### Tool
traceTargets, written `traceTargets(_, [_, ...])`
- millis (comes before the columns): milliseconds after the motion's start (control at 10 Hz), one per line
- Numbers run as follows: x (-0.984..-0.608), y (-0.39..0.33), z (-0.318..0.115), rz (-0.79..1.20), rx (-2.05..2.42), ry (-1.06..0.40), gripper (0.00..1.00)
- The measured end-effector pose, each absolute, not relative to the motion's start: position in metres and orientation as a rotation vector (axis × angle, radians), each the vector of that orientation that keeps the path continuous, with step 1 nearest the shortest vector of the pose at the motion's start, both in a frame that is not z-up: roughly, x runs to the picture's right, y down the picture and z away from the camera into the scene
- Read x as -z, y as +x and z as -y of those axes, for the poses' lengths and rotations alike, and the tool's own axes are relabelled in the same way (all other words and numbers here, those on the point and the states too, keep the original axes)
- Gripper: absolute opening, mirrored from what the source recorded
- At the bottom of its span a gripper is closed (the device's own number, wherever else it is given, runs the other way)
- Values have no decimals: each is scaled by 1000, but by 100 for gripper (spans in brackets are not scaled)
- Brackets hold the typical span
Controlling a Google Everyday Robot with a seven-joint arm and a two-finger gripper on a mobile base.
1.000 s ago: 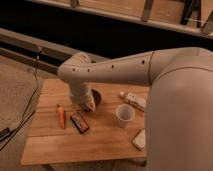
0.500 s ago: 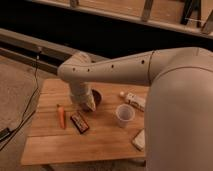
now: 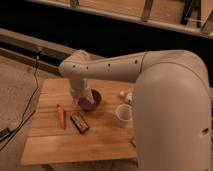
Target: Pick up the ceramic bowl
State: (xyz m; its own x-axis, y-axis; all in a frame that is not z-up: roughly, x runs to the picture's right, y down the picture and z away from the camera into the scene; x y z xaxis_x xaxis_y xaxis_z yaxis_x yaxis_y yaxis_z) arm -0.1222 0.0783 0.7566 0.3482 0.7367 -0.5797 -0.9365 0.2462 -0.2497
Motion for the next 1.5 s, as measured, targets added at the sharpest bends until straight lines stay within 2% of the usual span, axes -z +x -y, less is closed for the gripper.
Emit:
traceTargets(700, [-820,-146,-88,-281,-839,-593,65])
traceTargets(1400, [-873,-147,-105,-312,-779,-609,65])
traceTargets(1500, [-878,-147,-108,-321,-778,-610,62])
